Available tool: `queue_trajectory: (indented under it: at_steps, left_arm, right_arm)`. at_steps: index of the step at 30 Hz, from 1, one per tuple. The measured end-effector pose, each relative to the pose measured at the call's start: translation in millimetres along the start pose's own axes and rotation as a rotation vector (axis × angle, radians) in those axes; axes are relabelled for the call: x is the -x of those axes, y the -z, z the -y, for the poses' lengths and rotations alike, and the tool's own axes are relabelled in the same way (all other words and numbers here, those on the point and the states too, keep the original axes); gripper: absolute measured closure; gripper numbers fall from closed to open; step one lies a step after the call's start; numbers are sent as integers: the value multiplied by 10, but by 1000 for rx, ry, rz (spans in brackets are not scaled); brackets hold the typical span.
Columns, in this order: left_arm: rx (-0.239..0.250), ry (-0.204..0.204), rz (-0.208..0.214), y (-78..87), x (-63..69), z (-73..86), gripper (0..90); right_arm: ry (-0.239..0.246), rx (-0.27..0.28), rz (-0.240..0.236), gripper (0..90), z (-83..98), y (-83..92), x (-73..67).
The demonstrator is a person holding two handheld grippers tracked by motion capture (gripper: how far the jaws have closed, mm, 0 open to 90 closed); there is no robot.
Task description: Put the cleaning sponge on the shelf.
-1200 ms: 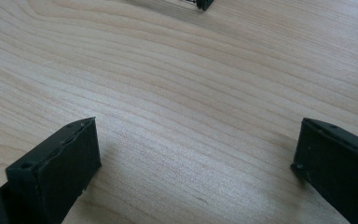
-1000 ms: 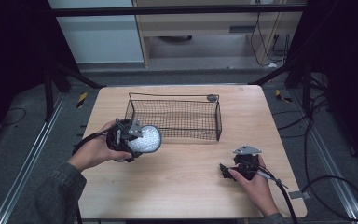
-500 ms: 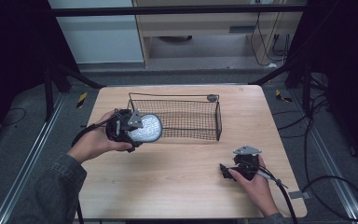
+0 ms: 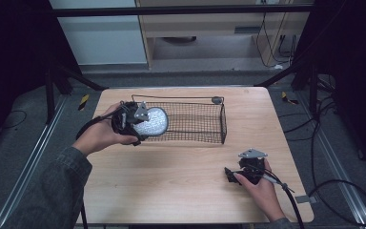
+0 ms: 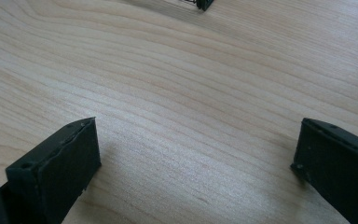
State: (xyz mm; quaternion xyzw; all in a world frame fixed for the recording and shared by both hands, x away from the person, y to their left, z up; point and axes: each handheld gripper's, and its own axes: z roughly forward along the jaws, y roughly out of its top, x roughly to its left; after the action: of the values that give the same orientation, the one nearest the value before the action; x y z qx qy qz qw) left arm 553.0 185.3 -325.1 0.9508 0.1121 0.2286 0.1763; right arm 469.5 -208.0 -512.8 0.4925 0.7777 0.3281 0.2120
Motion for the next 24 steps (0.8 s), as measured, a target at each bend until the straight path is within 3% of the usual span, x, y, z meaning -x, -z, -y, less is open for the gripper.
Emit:
queue_trajectory:
  at_steps: [12, 24]
  left_arm:
    - [-13, 15, -24, 5, -320, -57, 134]
    - [-17, -2, -35, -11, -335, -125, 134]
  right_arm:
    - [0, 4, -1, 5, 6, 0, -2]
    - [-1, 4, 0, 5, 6, 0, -4]
